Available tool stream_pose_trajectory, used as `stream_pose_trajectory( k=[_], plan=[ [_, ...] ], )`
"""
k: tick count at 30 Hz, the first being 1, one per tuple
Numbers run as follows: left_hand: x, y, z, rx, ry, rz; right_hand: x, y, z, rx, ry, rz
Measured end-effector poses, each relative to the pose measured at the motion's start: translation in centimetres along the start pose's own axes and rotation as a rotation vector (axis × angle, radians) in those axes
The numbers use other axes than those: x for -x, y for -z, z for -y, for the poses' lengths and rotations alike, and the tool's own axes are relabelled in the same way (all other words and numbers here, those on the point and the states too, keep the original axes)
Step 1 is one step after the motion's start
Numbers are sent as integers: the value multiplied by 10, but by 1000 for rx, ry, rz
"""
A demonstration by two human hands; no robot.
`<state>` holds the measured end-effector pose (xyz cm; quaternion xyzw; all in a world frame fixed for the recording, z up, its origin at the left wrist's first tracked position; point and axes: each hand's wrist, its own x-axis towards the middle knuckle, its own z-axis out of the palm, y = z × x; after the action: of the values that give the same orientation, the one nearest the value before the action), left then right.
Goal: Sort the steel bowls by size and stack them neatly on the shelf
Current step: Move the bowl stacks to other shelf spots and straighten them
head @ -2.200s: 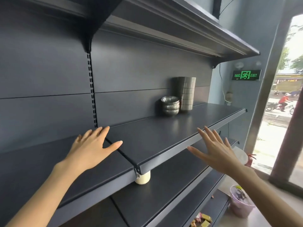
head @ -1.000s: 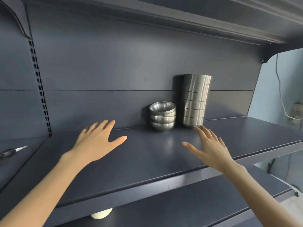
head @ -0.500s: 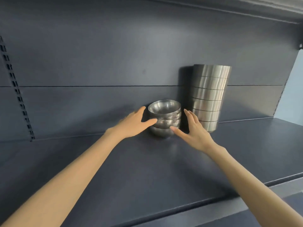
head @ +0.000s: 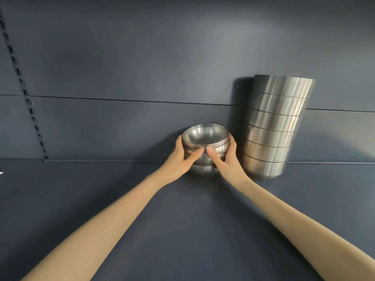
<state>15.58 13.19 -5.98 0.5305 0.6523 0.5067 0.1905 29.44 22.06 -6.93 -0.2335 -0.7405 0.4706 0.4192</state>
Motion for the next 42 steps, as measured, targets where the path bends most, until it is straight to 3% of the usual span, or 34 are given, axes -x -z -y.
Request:
stream_pose_trajectory(
  k=[10,28,42],
  plan=[
    [-8,-24,-2,159,-31,-173,-7,-6,-3,-93,96,-114],
    [3,-39,-15,184,9,-320,-12,0,-17,-173,72,9],
    [58,29,-27,221,-90,-343,24,-55,44,-274,142,66]
  ],
)
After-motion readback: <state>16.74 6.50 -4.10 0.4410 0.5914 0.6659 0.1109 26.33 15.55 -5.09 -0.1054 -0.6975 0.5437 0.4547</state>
